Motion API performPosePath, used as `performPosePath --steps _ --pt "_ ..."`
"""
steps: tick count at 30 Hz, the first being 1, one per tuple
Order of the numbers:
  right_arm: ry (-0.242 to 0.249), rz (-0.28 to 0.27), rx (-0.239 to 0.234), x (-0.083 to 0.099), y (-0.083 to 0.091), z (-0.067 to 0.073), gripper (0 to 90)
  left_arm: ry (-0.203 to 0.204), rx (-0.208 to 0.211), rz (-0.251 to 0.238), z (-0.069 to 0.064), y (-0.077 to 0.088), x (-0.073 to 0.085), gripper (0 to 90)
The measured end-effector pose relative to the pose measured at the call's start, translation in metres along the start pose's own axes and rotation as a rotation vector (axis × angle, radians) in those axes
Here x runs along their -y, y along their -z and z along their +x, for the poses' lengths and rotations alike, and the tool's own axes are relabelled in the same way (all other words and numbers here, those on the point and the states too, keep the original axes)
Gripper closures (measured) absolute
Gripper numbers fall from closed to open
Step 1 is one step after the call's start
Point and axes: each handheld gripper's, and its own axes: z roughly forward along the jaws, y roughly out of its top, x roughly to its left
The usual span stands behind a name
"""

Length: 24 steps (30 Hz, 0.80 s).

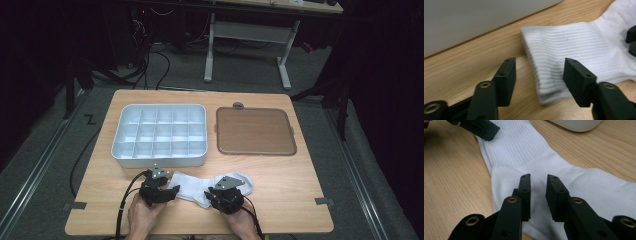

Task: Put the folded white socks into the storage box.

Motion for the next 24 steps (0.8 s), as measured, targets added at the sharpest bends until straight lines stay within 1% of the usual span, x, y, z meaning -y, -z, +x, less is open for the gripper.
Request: performPosePath --steps 1,3,4,5,6,7,8,9,10,11,13,15,16,17,18,19,21,24 --pt "0.001 -0.001 0.003 0.000 0.000 0.001 73.7 -0.001 0.004 -0.001 -0.001 0.000 0.001 52.5" --pt "0.017 -0.003 0.011 0.001 0.000 0.001 73.4 0.008 0.012 0.010 -0.002 0.000 0.000 58.8" --pt "0.018 -0.003 0.016 0.001 0.000 0.002 73.3 0.008 0.012 0.010 -0.002 0.000 0.000 61.0" --pt "0.017 -0.007 0.014 0.002 0.000 0.002 73.3 0.015 0.018 0.024 -0.003 0.000 -0.001 63.6" --pt "0.012 -0.006 0.011 0.002 0.000 0.002 73.2 0.015 0.018 0.024 -0.003 0.000 -0.001 66.6" --pt "0.005 -0.009 0.005 0.002 0.000 0.001 73.2 0.032 0.032 0.043 -0.003 -0.001 -0.003 70.2" --pt "0.002 -0.009 0.001 0.002 0.000 0.000 73.1 0.032 0.032 0.043 -0.003 -0.001 -0.003 72.9" --pt "0.004 -0.013 -0.001 0.003 0.000 0.000 73.1 0.057 0.048 0.058 -0.001 -0.001 -0.005 74.9" --pt "0.004 -0.013 -0.001 0.003 0.000 0.000 73.1 0.057 0.048 0.058 -0.001 -0.001 -0.005 76.0" --pt "0.009 -0.018 0.002 0.003 0.000 0.000 73.1 0.067 0.060 0.060 0.000 0.000 -0.006 77.0" --pt "0.003 -0.018 0.002 0.004 0.000 0.000 73.1 0.072 0.066 0.056 0.000 0.001 -0.006 78.5" --pt "0.003 -0.018 0.002 0.004 0.000 0.000 73.1 0.092 0.098 0.038 0.001 0.007 -0.010 79.1" --pt "0.003 -0.018 0.002 0.004 0.000 0.000 73.1 0.092 0.098 0.038 0.001 0.007 -0.010 79.3" --pt "0.002 -0.018 -0.001 0.004 -0.001 0.000 73.1 0.109 0.120 0.026 0.001 0.010 -0.015 79.5" --pt "-0.002 -0.017 0.000 0.004 -0.001 0.000 73.1 0.109 0.120 0.026 0.001 0.010 -0.015 79.6" --pt "-0.003 -0.018 -0.002 0.003 -0.001 0.000 73.1 0.113 0.138 0.014 -0.001 0.013 -0.019 79.8" --pt "-0.004 -0.017 -0.004 0.003 -0.002 0.001 73.1 0.114 0.153 0.009 -0.002 0.016 -0.022 80.1" --pt "0.002 -0.009 -0.002 0.001 -0.002 0.001 73.1 0.131 0.184 -0.004 -0.004 0.020 -0.028 80.3"
